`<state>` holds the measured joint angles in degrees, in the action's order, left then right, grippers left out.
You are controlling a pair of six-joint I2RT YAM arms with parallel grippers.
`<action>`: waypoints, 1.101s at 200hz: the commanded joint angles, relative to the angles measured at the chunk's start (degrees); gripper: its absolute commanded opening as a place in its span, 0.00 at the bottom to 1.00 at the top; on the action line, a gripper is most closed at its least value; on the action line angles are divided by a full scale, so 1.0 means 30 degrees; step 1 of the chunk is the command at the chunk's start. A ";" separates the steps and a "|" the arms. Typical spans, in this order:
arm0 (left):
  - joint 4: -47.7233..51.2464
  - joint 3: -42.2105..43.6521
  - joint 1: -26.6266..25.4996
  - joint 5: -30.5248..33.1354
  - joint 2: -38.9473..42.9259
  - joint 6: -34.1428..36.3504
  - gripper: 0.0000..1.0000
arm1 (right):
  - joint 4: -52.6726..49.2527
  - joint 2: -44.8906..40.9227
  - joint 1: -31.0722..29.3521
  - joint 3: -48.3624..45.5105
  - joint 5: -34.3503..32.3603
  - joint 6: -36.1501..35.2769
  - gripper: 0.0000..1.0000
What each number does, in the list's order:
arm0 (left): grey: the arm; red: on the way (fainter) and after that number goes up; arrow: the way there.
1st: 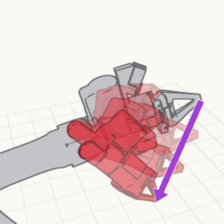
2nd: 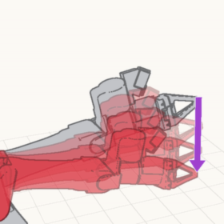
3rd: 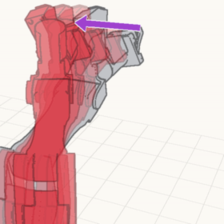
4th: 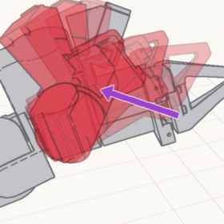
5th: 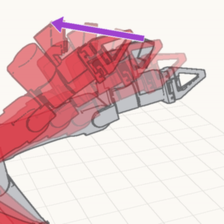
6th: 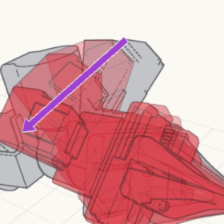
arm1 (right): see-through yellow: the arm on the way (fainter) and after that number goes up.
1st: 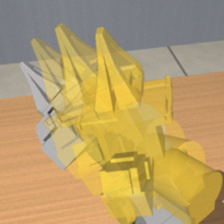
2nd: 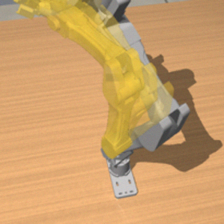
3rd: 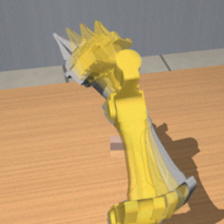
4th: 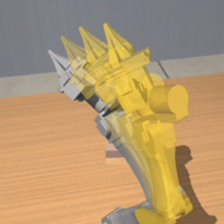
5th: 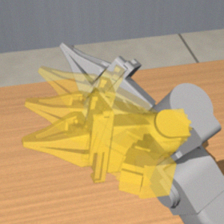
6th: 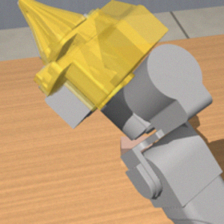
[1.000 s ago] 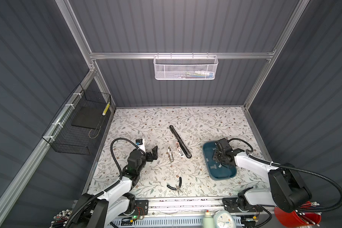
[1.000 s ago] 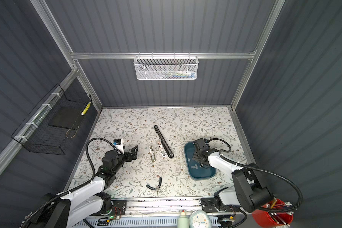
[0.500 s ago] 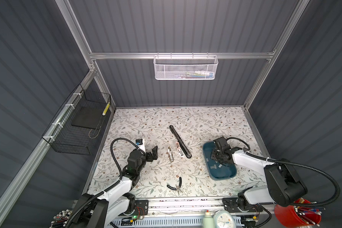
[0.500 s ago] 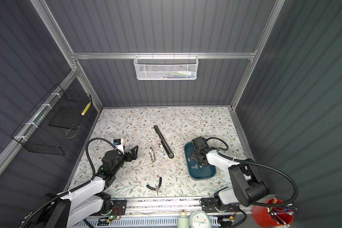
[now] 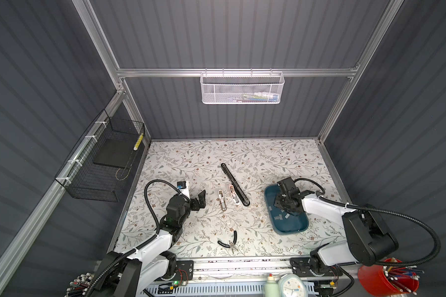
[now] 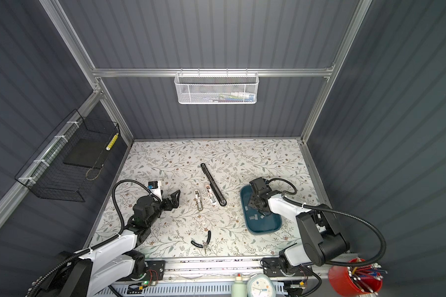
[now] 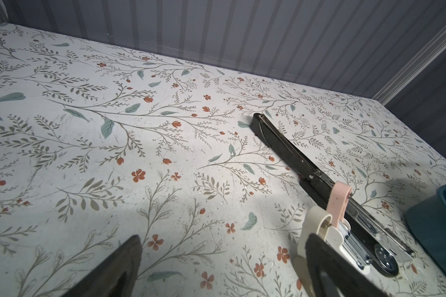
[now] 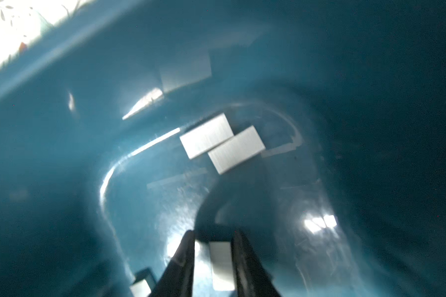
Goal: Load the staples into the stapler
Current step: 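Lower the right gripper into the teal tray and pinch a staple strip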
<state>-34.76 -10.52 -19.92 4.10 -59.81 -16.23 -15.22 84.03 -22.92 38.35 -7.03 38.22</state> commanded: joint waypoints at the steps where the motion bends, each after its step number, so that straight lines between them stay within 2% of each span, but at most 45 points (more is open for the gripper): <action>1: -0.0106 -0.0405 0.0020 0.0069 -0.0117 0.0019 0.99 | -0.0994 0.0490 0.0009 0.0277 0.0143 -0.0236 0.25; 76: -0.0133 -0.0367 0.0027 0.0011 -0.0042 0.0032 0.99 | -0.2130 0.1120 -0.0008 0.1170 0.0512 -0.0485 0.25; 105: -0.0163 -0.0310 0.0020 0.0011 0.0031 0.0048 0.99 | -0.2016 0.0997 -0.0018 0.1119 0.0731 -0.0594 0.33; 220: -0.0168 -0.0361 0.0020 -0.0018 -0.0045 0.0040 0.99 | -0.3123 0.0793 -0.0118 0.1208 0.0709 -0.0271 0.30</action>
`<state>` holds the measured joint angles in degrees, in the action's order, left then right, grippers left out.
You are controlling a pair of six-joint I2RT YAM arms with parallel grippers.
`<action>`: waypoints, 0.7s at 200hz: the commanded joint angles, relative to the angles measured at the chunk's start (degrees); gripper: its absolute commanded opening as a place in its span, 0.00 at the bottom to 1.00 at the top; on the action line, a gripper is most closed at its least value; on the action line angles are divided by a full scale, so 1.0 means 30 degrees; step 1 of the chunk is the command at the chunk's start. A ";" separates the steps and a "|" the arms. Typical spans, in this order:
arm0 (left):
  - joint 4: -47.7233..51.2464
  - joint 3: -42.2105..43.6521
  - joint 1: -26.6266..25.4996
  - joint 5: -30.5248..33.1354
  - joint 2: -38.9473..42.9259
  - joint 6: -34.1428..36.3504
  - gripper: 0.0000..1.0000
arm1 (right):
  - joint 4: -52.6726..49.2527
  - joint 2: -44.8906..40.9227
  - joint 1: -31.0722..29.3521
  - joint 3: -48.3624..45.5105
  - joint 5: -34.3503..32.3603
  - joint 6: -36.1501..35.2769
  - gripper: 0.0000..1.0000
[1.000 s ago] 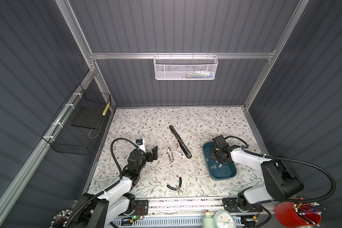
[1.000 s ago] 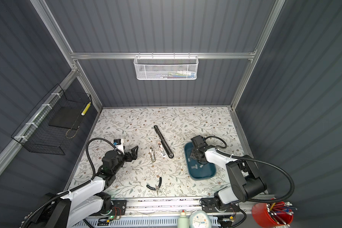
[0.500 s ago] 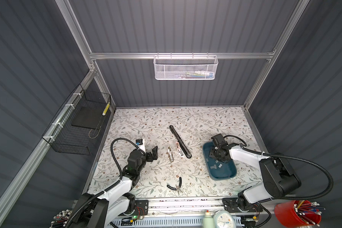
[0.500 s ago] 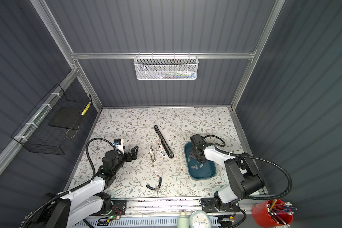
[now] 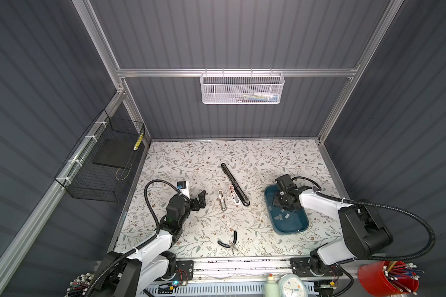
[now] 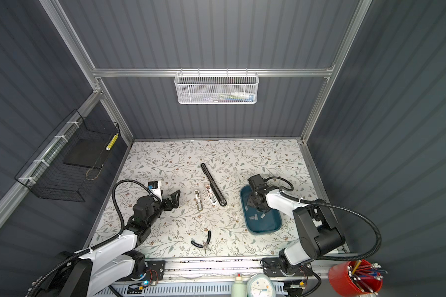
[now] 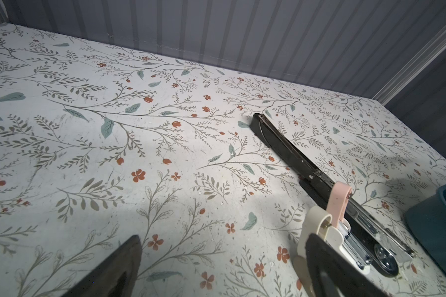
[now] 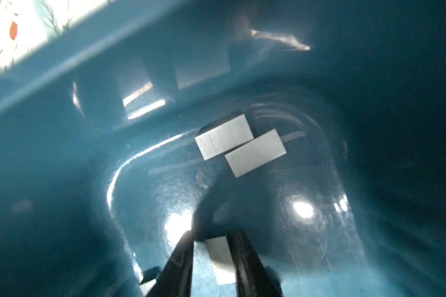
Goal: Load the staples into the stapler
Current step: 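Lower the right gripper into the teal tray and pinch a staple strip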
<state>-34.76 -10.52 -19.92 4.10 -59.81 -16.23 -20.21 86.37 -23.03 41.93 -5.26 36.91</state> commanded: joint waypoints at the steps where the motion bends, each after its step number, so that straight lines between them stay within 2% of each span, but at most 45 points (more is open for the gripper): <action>1: -0.0164 -0.0360 0.0020 -0.0004 -0.0059 0.0044 0.99 | -0.1465 0.0012 -0.0085 0.0005 0.0130 0.0158 0.30; 46: -0.0193 -0.0396 0.0022 -0.0046 -0.0126 0.0044 0.99 | -0.1329 0.0134 -0.0085 -0.0025 -0.0154 0.0272 0.28; 112: -0.0190 -0.0389 0.0020 -0.0077 -0.0137 0.0048 0.99 | -0.1293 0.0742 -0.0087 0.0392 -0.0333 0.0020 0.15; 140: -0.0204 -0.0428 0.0020 -0.0104 -0.0170 0.0052 0.99 | -0.1205 0.0705 -0.0077 0.0360 -0.0302 -0.0048 0.13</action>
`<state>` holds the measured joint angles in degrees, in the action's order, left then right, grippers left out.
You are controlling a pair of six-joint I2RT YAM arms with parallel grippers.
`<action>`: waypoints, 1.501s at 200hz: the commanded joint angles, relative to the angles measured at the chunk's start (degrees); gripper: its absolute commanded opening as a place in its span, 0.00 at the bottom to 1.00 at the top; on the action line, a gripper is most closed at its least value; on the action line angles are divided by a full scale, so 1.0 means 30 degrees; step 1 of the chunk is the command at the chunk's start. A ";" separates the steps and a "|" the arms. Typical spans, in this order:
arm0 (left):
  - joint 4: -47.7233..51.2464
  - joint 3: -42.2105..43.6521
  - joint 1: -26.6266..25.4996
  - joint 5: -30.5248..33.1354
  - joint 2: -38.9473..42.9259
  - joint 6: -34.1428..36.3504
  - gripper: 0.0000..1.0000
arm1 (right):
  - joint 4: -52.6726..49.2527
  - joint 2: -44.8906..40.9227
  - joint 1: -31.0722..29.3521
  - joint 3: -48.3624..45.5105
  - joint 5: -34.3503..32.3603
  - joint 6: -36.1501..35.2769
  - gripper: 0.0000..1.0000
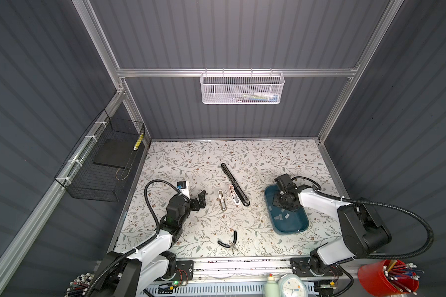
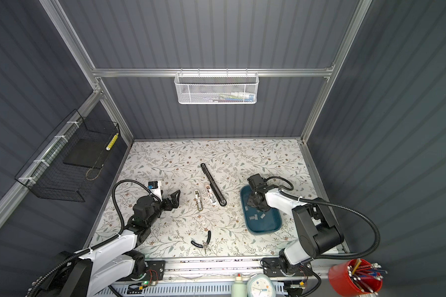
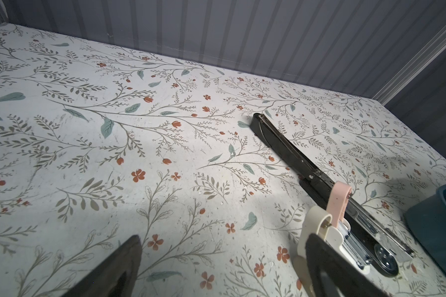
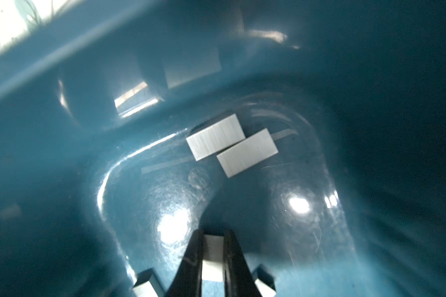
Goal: Load the staples into the stapler
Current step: 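Lower the right gripper into the teal tray and pinch a staple strip, then carry the staple strip from the tray to above the black stapler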
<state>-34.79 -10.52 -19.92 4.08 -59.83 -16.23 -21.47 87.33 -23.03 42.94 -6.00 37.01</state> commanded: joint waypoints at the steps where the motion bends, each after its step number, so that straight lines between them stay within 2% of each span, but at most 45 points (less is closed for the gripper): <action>1: -0.0190 -0.0408 0.0034 -0.0098 -0.0158 0.0065 0.99 | -0.0782 0.0385 -0.0078 0.0034 -0.0052 -0.0088 0.13; 61: -0.0241 -0.0388 0.0020 -0.0329 -0.0144 0.0130 0.99 | -0.0552 -0.0362 -0.0072 0.0059 -0.0014 -0.0500 0.09; 127: 0.0010 -0.0593 0.0020 -0.0885 -0.0383 0.0219 0.99 | 0.0444 -0.5641 -0.0793 -0.1570 -0.0760 -0.1149 0.12; 145: 0.0052 -0.0703 0.0022 -0.1018 -0.0503 0.0246 0.99 | 0.0859 -0.7015 -0.1098 -0.1967 -0.0817 -0.1485 0.08; 172: -0.0006 -0.0711 0.0023 -0.1343 -0.0591 0.0309 0.99 | 0.2592 -0.9797 -0.2384 -0.2962 -0.1133 -0.2620 0.09; 198: -0.0064 -0.0740 0.0020 -0.1669 -0.0670 0.0341 0.99 | 0.4114 -1.1293 -0.4012 -0.3386 -0.2053 -0.4079 0.08; 247: -0.0240 -0.0756 0.0024 -0.2297 -0.0821 0.0456 0.99 | 0.4599 -1.0130 -0.5822 -0.1677 -0.1582 -0.6259 0.08; 272: -0.0271 -0.0802 0.0020 -0.2672 -0.0857 0.0537 0.99 | 0.4853 -0.8602 -0.6440 -0.0614 -0.1212 -0.7495 0.08; 300: -0.0413 -0.0652 0.0020 -0.2939 -0.0698 0.0546 0.99 | 0.3709 -0.6381 -0.6591 0.1521 0.0242 -0.8148 0.08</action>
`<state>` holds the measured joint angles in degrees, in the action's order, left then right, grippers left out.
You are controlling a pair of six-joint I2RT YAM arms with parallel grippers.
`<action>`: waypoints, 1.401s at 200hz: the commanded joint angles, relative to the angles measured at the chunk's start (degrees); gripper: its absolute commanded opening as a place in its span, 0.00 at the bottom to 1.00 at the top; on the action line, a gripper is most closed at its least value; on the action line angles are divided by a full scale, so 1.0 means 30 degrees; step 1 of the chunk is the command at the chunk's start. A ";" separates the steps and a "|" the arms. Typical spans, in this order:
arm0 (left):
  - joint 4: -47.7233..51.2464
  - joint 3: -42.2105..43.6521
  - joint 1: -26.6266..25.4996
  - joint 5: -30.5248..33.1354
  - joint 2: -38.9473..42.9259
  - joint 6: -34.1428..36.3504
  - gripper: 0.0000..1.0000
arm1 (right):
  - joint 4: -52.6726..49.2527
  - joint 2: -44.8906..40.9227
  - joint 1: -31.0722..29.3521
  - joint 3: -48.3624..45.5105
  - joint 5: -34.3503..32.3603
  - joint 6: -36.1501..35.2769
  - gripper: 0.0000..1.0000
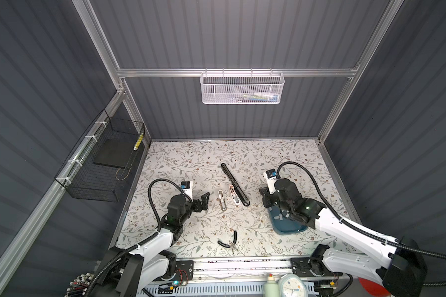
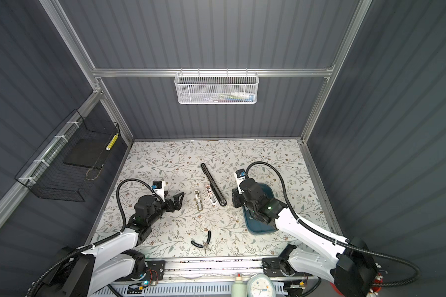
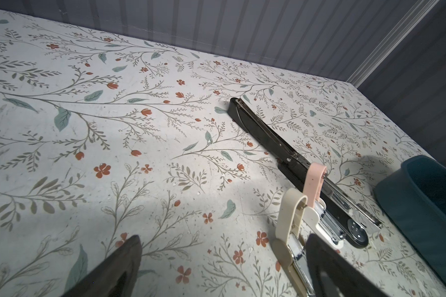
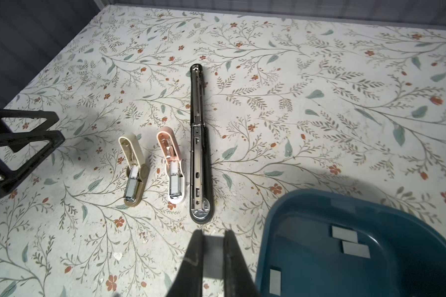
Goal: Load the staples into the stapler
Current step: 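Carry the staple strip from the tray to above the black stapler, then lower the staple strip into the black stapler's open channel with the right gripper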
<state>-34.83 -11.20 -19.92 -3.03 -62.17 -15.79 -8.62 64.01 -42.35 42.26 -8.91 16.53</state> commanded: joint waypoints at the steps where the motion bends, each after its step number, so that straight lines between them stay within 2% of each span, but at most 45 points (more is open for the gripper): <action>1: -0.0385 -0.0426 0.0020 -0.0601 0.0090 0.0400 0.99 | -0.0608 0.1469 -0.0151 0.1799 0.1255 -0.1366 0.08; 22: -0.0460 -0.0315 0.0020 -0.0719 0.0204 0.0413 0.99 | -0.1205 0.2847 -0.0152 0.2923 0.2210 -0.2401 0.07; 58: -0.0635 -0.0250 0.0022 -0.0633 0.0173 0.0386 0.99 | -0.1355 0.4877 -0.0109 0.4035 0.2212 -0.3719 0.06; 120: -0.1013 0.0132 0.0020 -0.0808 0.0733 0.0400 0.99 | -0.0369 0.7133 -0.0110 0.4692 0.3805 -0.3432 0.08; 225: -0.1252 0.0083 0.0020 -0.0807 0.0393 0.0425 0.99 | 0.0107 0.9496 0.0140 0.5767 0.3415 -0.3593 0.06; 280: -0.1222 -0.0001 0.0020 -0.0807 0.0302 0.0452 0.99 | 0.0027 1.0571 0.0259 0.6181 0.3934 -0.3448 0.05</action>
<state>-37.34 -11.18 -19.92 -4.78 -61.39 -15.57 -8.27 94.15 -41.67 59.31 1.85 6.37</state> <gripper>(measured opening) 0.992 0.138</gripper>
